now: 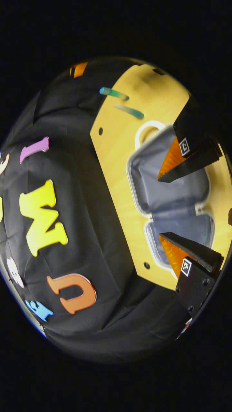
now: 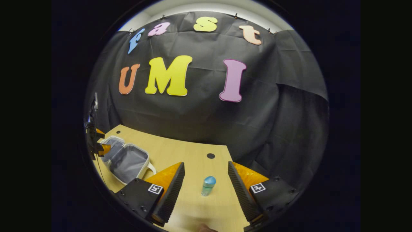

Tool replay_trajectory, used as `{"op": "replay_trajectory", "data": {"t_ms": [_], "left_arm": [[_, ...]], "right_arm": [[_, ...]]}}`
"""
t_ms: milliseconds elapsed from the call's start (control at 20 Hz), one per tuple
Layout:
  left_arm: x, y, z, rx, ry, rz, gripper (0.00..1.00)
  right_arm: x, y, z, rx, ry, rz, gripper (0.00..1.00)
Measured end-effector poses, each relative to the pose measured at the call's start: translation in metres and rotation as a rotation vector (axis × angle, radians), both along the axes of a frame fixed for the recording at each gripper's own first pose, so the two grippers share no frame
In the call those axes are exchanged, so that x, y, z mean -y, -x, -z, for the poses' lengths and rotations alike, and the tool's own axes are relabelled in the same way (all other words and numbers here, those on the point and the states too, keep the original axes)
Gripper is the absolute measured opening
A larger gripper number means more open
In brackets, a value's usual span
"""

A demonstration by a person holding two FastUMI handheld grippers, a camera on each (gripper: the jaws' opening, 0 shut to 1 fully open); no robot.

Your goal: First open the suitcase, pack the skin care products into it, and then close the suitcase.

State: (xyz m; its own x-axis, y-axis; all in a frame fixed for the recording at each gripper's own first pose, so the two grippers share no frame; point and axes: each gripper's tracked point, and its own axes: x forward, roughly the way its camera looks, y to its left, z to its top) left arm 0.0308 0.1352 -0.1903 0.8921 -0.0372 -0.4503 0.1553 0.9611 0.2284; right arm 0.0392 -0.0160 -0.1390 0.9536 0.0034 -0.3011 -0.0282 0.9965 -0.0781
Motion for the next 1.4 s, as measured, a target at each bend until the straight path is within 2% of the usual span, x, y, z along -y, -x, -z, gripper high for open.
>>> {"op": "replay_trajectory", "data": {"t_ms": [250, 550, 850, 1100, 1150, 1250, 1300, 1400], "left_arm": [[0.107, -0.006, 0.01, -0.027, 0.077, 0.115, 0.99], [0.197, -0.012, 0.037, -0.077, 0.137, 0.235, 0.99], [0.25, -0.029, 0.076, -0.166, 0.322, 0.23, 0.99], [0.27, -0.057, 0.105, -0.193, 0.332, 0.229, 0.98], [0.275, -0.061, 0.112, -0.201, 0.33, 0.231, 0.97], [0.28, -0.069, 0.121, -0.206, 0.318, 0.229, 0.88], [0.283, -0.072, 0.126, -0.212, 0.317, 0.231, 0.8], [0.289, -0.076, 0.134, -0.216, 0.316, 0.238, 0.71]], "right_arm": [[0.036, 0.008, 0.008, -0.004, 0.038, -0.009, 0.8], [0.062, 0.015, 0.027, -0.043, 0.07, -0.031, 0.8], [0.074, 0.014, 0.052, -0.102, 0.088, -0.047, 0.8], [0.08, 0.01, 0.078, -0.164, 0.12, -0.063, 0.8], [0.081, 0.006, 0.084, -0.179, 0.12, -0.067, 0.8], [0.077, -0.001, 0.094, -0.201, 0.11, -0.083, 0.8], [0.073, -0.004, 0.1, -0.211, 0.106, -0.096, 0.8], [0.065, -0.011, 0.111, -0.23, 0.11, -0.119, 0.8]]}}
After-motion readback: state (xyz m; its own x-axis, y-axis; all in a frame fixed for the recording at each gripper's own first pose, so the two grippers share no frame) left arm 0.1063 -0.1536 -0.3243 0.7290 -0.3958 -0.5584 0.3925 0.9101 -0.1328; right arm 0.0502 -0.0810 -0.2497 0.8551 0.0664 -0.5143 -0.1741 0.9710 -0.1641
